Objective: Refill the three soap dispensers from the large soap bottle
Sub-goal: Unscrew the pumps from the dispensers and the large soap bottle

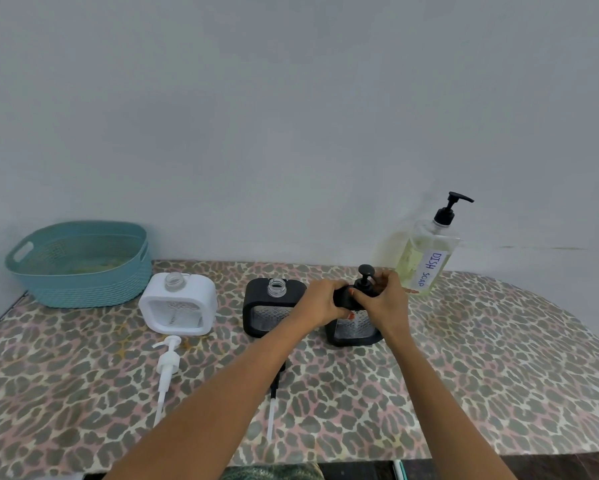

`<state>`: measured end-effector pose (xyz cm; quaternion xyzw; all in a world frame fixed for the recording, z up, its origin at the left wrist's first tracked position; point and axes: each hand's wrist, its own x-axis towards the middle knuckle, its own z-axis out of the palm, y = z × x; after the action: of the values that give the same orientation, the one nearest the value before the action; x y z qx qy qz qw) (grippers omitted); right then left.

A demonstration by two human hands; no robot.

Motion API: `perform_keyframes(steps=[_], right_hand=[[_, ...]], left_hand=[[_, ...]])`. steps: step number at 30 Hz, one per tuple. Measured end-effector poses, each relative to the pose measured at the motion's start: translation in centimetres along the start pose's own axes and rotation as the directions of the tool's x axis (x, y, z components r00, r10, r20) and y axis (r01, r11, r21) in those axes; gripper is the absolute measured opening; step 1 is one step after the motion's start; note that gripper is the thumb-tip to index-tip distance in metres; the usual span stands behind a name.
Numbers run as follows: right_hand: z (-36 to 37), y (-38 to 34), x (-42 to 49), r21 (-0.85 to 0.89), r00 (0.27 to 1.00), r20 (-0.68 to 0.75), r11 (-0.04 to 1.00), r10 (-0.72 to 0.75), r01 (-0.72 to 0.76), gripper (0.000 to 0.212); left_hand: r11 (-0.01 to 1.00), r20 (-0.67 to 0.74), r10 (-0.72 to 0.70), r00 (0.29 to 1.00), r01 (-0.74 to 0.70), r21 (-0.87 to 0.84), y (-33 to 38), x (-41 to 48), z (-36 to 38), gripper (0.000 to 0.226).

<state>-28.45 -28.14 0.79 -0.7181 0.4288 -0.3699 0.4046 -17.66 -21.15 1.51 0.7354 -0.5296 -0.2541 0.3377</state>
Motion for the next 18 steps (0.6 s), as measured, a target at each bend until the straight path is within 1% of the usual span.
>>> perform_keyframes(steps=[3, 6, 7, 9, 12, 15, 18], right_hand=[[-0.7, 0.1, -0.1, 0.068, 0.998, 0.055, 0.997, 0.02, -0.024, 0.051], [-0.8, 0.0, -0.1, 0.052, 0.994, 0.109, 0.998, 0.031, -0.037, 0.051], [-0.6, 0.0, -0.1, 0.029, 0.994, 0.108, 0.999, 0.02, -0.023, 0.052], [-0.1, 0.2, -0.1, -0.026, 0.998, 0.054, 0.999, -0.018, 0.019, 0.054], [0.2, 0.2, -0.1, -0.064, 0.999, -0.034, 0.998, -0.03, 0.028, 0.049], [-0.1, -0.1, -0.3, -0.043, 0.999, -0.028, 0.999, -0.024, 0.023, 0.042], [-0.5, -0.1, -0.4, 0.004, 1.0, 0.013, 1.0, -0.003, 0.003, 0.043]], left_hand=[[1.0, 0.003, -0.009, 1.0, 0.009, -0.005, 0.0, 0.1, 0.1, 0.06], [1.0, 0.001, -0.007, 1.0, 0.007, -0.001, 0.0, 0.1, 0.1, 0.06], [1.0, 0.0, -0.007, 1.0, 0.007, -0.001, 0.0, 0.1, 0.0, 0.059], [1.0, -0.002, -0.006, 1.0, 0.006, -0.002, 0.0, 0.1, 0.0, 0.058], [1.0, -0.004, -0.001, 1.0, 0.001, 0.004, -0.1, 0.1, 0.0, 0.057], [1.0, -0.004, 0.003, 1.0, -0.003, 0.004, -0.1, 0.1, 0.1, 0.057], [1.0, -0.002, 0.001, 1.0, -0.001, 0.006, -0.1, 0.2, 0.1, 0.056]])
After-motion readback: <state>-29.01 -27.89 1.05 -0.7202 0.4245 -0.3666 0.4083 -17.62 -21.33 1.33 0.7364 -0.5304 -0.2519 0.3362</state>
